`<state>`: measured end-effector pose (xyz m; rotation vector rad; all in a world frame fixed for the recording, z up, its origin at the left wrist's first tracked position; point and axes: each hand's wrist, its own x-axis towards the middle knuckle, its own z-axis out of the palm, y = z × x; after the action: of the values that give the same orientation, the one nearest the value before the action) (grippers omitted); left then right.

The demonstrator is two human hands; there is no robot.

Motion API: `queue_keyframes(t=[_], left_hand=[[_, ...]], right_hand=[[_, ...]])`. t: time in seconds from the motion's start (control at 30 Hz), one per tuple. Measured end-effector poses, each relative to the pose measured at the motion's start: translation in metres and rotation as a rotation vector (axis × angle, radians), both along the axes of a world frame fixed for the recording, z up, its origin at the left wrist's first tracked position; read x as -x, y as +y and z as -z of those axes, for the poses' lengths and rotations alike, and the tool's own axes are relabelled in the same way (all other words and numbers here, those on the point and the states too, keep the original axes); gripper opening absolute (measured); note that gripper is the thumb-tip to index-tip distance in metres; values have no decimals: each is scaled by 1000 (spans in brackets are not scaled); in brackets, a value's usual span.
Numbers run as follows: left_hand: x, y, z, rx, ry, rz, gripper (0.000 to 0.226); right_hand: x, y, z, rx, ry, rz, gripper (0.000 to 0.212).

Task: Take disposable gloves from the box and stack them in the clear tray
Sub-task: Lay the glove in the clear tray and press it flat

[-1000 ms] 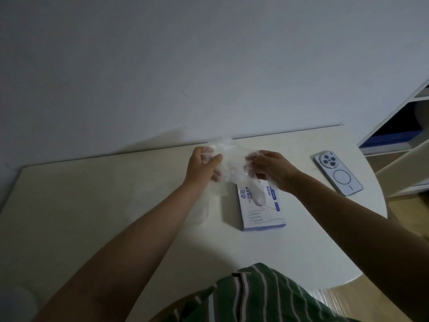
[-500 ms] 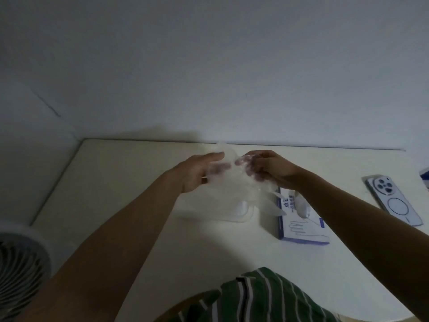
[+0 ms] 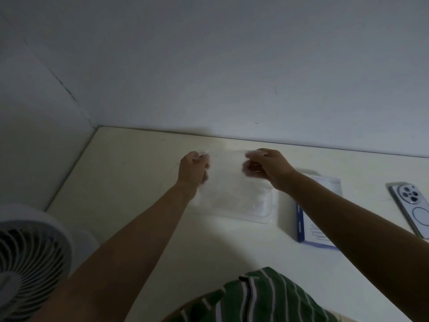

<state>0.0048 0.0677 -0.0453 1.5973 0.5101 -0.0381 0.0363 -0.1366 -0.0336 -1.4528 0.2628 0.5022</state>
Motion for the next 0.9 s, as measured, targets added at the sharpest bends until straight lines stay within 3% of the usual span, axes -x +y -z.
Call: queue_keyframes(t=[0.13, 0.27, 0.33, 0.4, 0.47, 0.5, 0.57, 0.67, 0.8, 0.9], left_hand=[[-2, -8, 6, -366, -71, 21, 18], [-2, -14, 9, -505, -42, 48, 14], [-2, -17, 12, -532, 8, 50, 15], [-1, -21, 14, -561, 57, 58, 14], [1, -26, 15, -567, 90, 75, 11], [2, -28, 15, -565, 102, 80, 13], [4, -30, 17, -566, 127, 94, 20], [6, -28, 14, -625, 138, 157, 15], [7, -16, 5, -742, 69, 202, 13], [12, -15, -1, -938, -48, 224, 23]], right_hand=[[-3, 1, 1, 174, -61, 135, 8], [-6, -9, -10, 351, -135, 246, 20], [-3, -12, -15, 594, -340, 268, 33], [4, -7, -23, 784, -722, 253, 32], [8, 3, -29, 766, -1011, 145, 24], [10, 10, -28, 726, -1049, 24, 21], [15, 23, -16, 753, -948, -294, 21], [21, 32, 20, 952, -649, -652, 41], [22, 35, 52, 1094, -404, -843, 62], [20, 36, 62, 1137, -371, -870, 68]])
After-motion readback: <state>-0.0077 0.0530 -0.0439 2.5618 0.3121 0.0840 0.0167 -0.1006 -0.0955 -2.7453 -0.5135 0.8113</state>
